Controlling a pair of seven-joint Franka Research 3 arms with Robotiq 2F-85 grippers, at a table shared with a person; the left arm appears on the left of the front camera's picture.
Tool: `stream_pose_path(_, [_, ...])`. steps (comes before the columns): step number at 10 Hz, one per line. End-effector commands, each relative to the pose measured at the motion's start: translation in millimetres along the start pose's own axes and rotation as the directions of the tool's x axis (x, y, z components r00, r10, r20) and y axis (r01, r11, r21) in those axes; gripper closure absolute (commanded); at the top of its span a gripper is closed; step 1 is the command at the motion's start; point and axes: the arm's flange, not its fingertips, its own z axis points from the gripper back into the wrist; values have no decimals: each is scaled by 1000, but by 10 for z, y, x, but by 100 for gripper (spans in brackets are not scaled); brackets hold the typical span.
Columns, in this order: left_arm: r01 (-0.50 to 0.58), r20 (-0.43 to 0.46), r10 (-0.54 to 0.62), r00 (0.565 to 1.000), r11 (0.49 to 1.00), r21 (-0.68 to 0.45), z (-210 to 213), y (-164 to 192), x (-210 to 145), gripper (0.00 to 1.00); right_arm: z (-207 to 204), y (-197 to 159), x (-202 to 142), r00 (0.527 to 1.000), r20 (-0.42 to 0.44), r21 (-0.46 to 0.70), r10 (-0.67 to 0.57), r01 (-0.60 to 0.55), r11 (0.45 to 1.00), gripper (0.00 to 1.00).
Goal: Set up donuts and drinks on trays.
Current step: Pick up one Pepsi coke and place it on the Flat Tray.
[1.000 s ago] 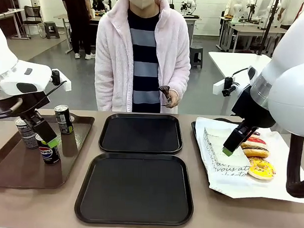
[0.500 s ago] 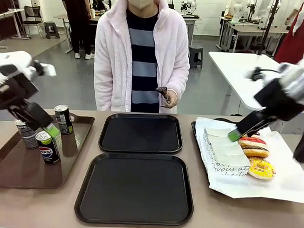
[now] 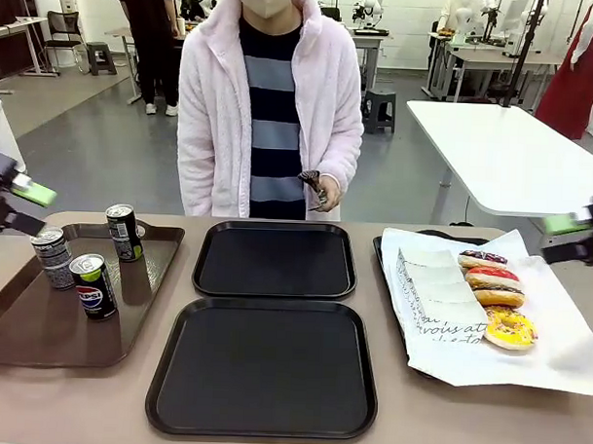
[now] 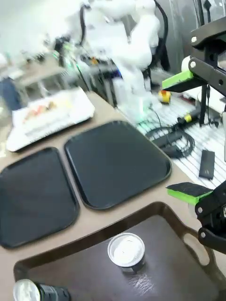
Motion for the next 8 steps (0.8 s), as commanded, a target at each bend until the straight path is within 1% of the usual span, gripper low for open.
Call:
stream_pose_path(1, [-82, 33, 85, 996, 993, -80, 338, 332, 16, 0, 551, -281, -63, 995, 60, 63, -76, 72, 995, 0])
stream_pose_path(3, [-158, 87, 166, 982, 984, -83, 646, 590, -102, 0, 1009, -443, -240, 980, 118, 53, -160, 154, 987, 0])
stream_pose_path(4, [-196, 107, 205, 973, 977, -89, 759, 713, -177, 0, 1180, -530, -322, 970, 137, 43, -199, 195, 980, 0])
stream_pose_path(5, [-235, 133, 245, 960, 968, -88, 877, 829, -257, 0, 1336, -612, -413, 955, 175, 46, -238, 233, 971, 0])
stream_pose_path(6, [-275, 170, 288, 942, 957, -94, 1009, 962, -374, 0, 1473, -667, -512, 939, 219, 57, -264, 258, 964, 0])
stream_pose_path(8, [-329, 226, 341, 913, 940, -90, 1192, 1138, -534, 0, 1542, -717, -583, 924, 246, 52, -294, 290, 956, 0])
